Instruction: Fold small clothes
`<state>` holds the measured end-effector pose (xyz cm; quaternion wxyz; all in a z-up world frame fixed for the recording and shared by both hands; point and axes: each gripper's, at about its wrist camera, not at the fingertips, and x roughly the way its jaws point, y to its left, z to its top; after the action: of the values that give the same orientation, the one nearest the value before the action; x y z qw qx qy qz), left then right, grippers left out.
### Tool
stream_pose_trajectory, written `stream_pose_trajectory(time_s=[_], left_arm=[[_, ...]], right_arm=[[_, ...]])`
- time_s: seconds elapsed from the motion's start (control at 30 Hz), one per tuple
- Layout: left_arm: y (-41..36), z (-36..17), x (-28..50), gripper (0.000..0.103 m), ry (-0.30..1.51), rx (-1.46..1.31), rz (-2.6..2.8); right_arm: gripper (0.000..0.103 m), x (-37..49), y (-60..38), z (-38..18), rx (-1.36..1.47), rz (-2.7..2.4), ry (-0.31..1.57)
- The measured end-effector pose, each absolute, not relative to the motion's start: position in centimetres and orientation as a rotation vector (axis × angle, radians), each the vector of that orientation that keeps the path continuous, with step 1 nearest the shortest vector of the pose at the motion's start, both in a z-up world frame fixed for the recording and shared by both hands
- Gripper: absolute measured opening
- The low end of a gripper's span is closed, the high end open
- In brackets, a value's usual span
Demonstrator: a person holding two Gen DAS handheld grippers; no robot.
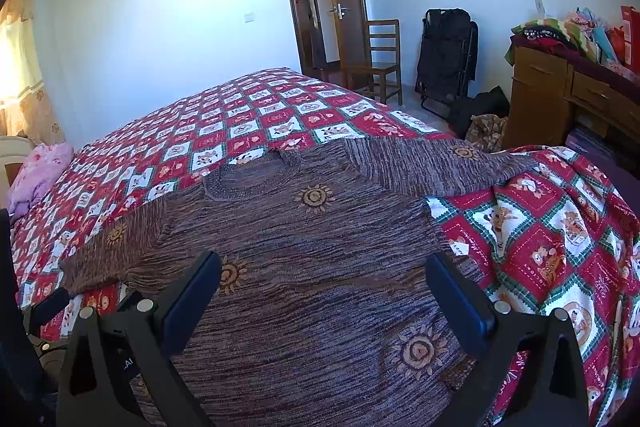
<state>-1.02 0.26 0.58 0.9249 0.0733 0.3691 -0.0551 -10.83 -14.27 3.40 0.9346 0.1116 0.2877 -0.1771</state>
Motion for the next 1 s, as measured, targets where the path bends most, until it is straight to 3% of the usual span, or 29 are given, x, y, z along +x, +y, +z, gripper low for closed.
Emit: stream_pose_trajectory(time_s=[1.0], left_arm=[[-0.02, 0.07, -1.03, 0.103, 0.773, 0.146, -0.116]], right_arm=[[0.102, -10.76, -14.42, 3.0, 0.239, -0.364, 0.599]])
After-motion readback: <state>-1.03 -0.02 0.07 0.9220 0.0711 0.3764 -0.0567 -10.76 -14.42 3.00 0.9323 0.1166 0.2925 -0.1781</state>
